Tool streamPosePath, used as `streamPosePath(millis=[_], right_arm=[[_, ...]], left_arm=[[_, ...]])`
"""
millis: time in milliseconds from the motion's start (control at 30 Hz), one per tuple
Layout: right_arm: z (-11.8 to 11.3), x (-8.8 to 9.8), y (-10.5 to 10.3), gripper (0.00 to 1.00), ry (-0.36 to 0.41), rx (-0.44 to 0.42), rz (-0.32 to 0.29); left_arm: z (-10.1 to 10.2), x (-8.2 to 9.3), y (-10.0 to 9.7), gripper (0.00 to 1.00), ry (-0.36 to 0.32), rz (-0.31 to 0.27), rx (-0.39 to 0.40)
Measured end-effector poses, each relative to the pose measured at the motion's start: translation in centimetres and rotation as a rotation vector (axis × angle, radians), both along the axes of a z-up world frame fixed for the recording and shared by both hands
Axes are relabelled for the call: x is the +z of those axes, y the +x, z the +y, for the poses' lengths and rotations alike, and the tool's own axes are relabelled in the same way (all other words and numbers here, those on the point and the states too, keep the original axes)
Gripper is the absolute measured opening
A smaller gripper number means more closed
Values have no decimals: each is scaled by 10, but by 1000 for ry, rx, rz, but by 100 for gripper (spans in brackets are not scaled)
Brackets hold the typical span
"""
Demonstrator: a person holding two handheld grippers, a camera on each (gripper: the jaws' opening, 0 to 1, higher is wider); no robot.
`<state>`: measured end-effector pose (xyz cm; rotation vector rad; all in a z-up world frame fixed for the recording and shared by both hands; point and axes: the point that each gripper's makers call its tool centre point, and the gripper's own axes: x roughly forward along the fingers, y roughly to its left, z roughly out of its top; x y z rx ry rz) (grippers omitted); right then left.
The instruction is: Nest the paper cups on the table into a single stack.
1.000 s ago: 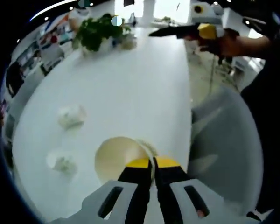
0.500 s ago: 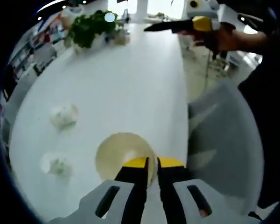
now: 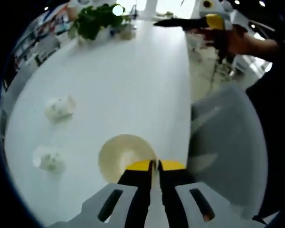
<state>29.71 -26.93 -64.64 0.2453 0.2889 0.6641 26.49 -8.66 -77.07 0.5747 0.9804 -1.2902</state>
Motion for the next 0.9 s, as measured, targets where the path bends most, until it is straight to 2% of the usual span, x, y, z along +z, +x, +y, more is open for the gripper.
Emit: streamPosePath(millis=[333, 567, 800, 900], right_arm=[[-9, -1, -3, 92, 2, -21, 4], [-5, 0, 0, 92, 8, -17, 2], [8, 3, 2, 92, 8, 9, -4], [14, 3, 3, 92, 4, 26, -3]], left_arm=[[-1, -5, 0, 4, 10, 10, -4], [2, 6, 3, 4, -27, 19, 41], [7, 15, 1, 3, -51, 10, 57], [11, 20, 2, 3, -76, 11, 92]])
